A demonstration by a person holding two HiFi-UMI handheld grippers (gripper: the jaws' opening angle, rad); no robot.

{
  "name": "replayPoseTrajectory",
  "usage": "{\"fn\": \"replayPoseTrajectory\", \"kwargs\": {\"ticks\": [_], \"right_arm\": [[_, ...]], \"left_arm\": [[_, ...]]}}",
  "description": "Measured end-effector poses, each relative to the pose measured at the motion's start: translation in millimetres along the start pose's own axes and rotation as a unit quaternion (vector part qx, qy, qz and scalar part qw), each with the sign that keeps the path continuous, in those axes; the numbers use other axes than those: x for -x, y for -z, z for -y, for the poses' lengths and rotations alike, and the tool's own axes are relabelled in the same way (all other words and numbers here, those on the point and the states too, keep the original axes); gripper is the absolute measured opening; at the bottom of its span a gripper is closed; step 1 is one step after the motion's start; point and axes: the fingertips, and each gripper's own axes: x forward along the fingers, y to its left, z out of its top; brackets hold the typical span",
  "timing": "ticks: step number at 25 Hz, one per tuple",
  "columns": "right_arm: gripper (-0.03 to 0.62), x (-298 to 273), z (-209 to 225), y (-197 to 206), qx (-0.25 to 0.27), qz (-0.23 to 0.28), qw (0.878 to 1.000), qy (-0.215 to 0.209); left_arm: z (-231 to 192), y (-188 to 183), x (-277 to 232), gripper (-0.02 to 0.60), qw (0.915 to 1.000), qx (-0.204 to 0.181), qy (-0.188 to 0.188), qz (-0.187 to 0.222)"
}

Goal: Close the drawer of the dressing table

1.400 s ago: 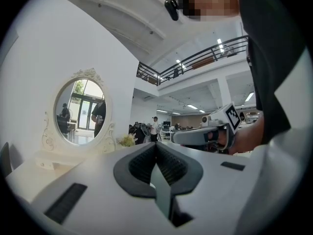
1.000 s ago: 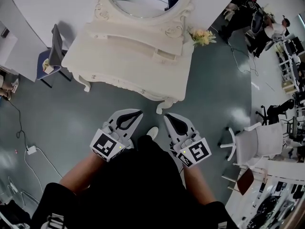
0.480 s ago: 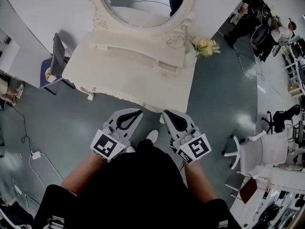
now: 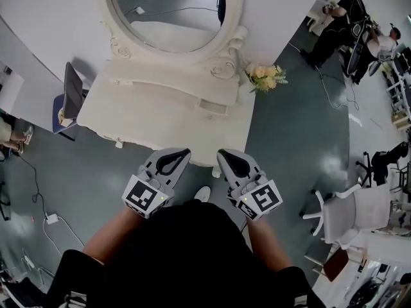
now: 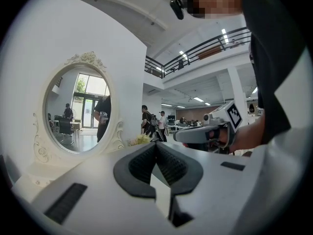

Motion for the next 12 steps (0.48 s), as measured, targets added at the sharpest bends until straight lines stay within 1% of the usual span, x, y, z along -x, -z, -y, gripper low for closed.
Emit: {"fn": "replayPoseTrajectory", "kwargs": {"ticks": [2, 7, 10, 12], "right_arm": [[0.002, 1, 16, 0, -0.002, 0.0, 1.0, -0.002], [0.002, -3, 50, 5, -0.01, -0.004, 1.0, -0.004], [0.002, -8, 64, 6, -0.014, -0.004, 1.0, 0.0], [0.002, -12, 72, 6, -0.017, -0.004, 1.0, 0.004]], "left_arm": [[1, -1, -15, -0.006, 1.0, -0.005, 0.0, -0.002], [-5, -2, -44, -0.006, 0.9998, -0.001, -0.011, -0.014], [-9, 2, -56, -0.006, 0.9999, -0.008, -0.002, -0.012], [-15, 4, -64, -0.006, 0.9999, -0.004, 0.002, -0.015]]}}
